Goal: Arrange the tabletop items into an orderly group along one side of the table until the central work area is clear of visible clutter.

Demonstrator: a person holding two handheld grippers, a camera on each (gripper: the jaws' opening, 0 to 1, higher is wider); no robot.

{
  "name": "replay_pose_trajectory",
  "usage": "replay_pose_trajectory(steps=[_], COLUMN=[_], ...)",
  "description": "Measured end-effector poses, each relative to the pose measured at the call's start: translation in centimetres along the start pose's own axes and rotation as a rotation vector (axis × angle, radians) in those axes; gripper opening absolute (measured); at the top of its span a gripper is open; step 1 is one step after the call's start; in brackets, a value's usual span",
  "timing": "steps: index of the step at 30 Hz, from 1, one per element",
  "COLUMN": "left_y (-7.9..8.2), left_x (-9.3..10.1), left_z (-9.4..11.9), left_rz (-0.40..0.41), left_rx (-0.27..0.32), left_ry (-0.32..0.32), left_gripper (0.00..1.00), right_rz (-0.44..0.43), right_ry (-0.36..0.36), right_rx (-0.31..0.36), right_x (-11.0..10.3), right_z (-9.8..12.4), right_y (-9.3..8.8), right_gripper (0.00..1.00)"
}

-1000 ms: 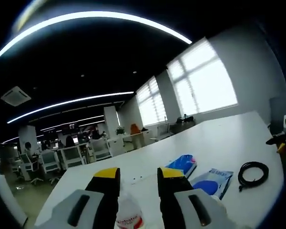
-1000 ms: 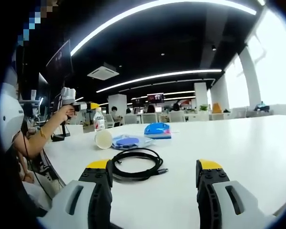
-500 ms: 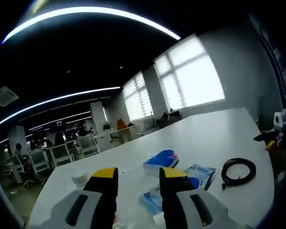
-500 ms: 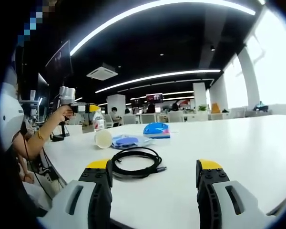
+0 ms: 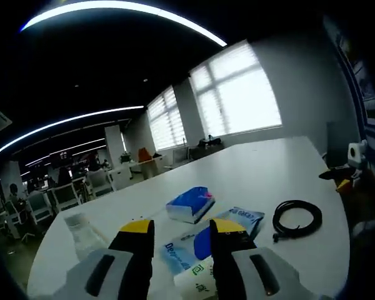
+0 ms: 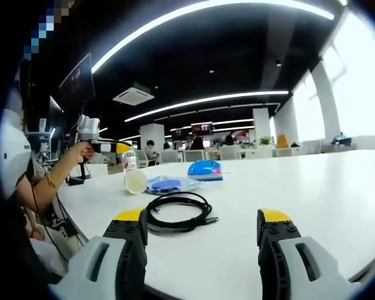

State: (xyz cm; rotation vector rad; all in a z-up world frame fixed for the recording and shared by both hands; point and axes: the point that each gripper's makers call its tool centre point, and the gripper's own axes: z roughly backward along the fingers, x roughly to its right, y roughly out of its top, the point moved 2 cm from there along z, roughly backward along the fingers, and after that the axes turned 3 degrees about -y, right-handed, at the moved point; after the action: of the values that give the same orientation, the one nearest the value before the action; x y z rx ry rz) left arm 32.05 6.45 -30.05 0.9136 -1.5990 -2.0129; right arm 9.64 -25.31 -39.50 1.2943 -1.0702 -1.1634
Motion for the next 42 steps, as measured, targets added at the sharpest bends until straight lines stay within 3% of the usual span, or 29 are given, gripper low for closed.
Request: replay_pose_trajectory(steps=[14, 26, 30, 42], left_y=[-2.1, -3.3, -3.7, -4.8], left_x=[2.8, 3.7, 4.6, 6.0], left_z=[-0.2, 0.1, -0.3, -0.7], left_rz=[-0.012, -0.044, -0.048, -0.176], left_rx=[-0.064, -0.133, -0.132, -0.196], left_ry=[-0.062, -0.012, -0.027, 0.008], left_gripper=[0.35, 0.37, 0.38, 0.38], right_rz=[-0.008, -0.012, -0.012, -0.008], right_ry=[-0.004, -0.011, -0.012, -0.009], right_rx=[0.002, -0.001, -0.002, -0.002], right_x=[0.1, 0.4, 0.5, 0.4], right_z=[0.0, 0.2, 0.2, 0.3], right_y=[-0.1, -0.2, -0.2, -0.2], right_gripper=[0.68, 0.68, 0.68, 0.68])
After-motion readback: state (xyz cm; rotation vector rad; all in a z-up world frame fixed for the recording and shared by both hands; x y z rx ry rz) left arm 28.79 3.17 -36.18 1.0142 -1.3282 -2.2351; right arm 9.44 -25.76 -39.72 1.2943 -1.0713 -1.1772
